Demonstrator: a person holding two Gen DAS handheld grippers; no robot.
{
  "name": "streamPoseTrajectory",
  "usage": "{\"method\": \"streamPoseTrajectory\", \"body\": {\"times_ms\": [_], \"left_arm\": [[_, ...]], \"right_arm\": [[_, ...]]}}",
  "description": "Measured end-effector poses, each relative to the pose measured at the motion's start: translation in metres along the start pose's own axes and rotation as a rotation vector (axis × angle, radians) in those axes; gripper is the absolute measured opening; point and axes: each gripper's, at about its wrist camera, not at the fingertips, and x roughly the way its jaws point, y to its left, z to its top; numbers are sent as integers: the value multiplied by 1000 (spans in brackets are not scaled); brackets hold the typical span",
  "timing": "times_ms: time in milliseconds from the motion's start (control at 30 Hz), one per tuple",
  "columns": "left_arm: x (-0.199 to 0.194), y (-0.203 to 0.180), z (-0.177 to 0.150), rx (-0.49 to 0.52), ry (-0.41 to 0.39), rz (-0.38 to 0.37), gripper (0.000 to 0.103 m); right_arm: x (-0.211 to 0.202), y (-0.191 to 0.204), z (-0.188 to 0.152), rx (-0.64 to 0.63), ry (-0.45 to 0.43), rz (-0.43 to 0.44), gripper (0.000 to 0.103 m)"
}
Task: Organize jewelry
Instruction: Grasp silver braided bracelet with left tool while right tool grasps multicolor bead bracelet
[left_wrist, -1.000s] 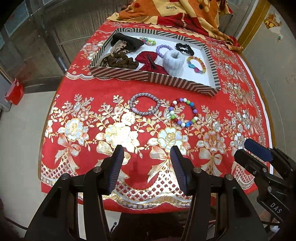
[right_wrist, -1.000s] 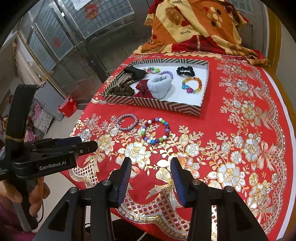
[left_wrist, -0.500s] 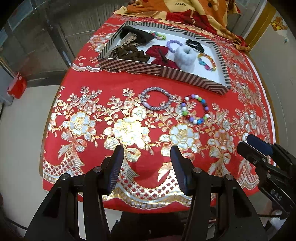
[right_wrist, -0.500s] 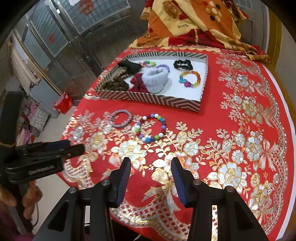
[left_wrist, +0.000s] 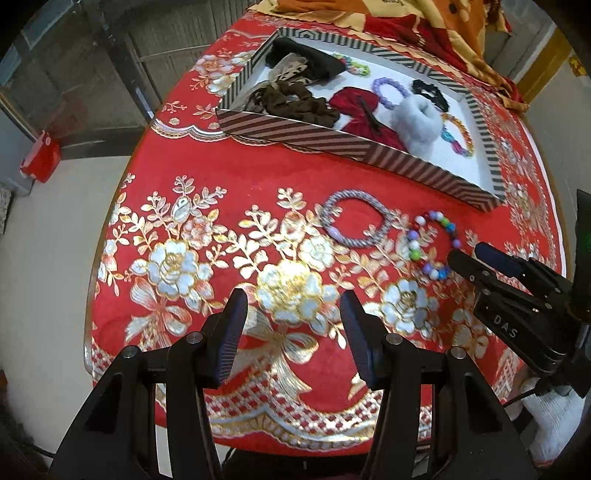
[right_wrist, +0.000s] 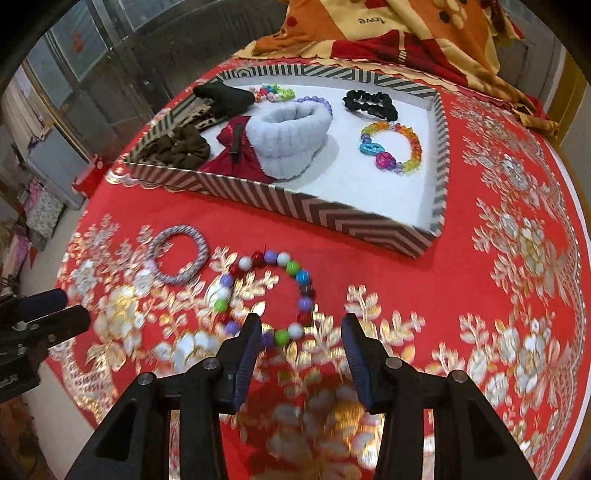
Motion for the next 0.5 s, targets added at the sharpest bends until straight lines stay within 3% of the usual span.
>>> {"method": "streamPoseTrajectory", "body": {"times_ms": [367,500], "left_arm": [[27,14,31,-45,52,-34,52],[35,7,41,-23,56,-55,54]], "right_arm": [[8,-7,-5,-67,1,-43,43],[7,-13,-8,-60,4,-50,39]]}}
